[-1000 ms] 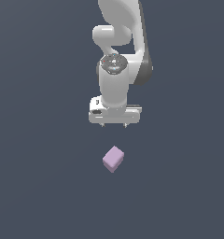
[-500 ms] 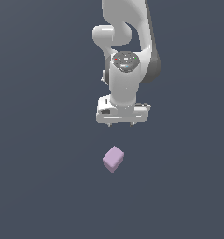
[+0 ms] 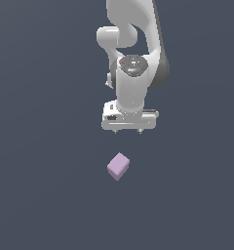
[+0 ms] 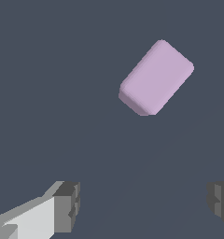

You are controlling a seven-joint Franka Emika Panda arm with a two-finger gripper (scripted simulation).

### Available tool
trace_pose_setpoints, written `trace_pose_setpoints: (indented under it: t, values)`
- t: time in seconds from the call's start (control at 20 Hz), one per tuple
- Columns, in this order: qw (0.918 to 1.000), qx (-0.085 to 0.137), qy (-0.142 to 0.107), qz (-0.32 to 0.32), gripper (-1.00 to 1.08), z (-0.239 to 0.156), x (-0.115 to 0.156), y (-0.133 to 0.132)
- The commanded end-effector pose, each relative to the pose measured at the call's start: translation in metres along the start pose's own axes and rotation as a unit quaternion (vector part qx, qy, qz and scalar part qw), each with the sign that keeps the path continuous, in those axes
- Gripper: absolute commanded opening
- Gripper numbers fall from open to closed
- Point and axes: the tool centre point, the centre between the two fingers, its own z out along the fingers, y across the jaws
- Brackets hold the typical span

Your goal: Pick up the object and move it to a goal position.

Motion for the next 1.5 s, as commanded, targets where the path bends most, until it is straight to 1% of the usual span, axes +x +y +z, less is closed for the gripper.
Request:
trace_pose_setpoints:
  t: [0.0, 0.3, 0.55, 0.75, 1.05, 1.25, 1.45]
  values:
    - [0.9999, 0.000, 0.000, 0.012, 1.00, 0.002, 0.004, 0.001]
    - [0.9980, 0.001, 0.002, 0.064, 1.00, 0.009, 0.020, 0.007]
    - [0.9920, 0.001, 0.004, 0.126, 1.00, 0.018, 0.039, 0.014]
    - [0.9826, 0.001, 0.007, 0.186, 1.00, 0.028, 0.057, 0.021]
    - [0.9644, -0.002, 0.011, 0.264, 1.00, 0.043, 0.079, 0.030]
    - [0.9536, -0.003, 0.014, 0.301, 1.00, 0.050, 0.090, 0.034]
    - [0.9453, -0.004, 0.016, 0.326, 1.00, 0.056, 0.097, 0.037]
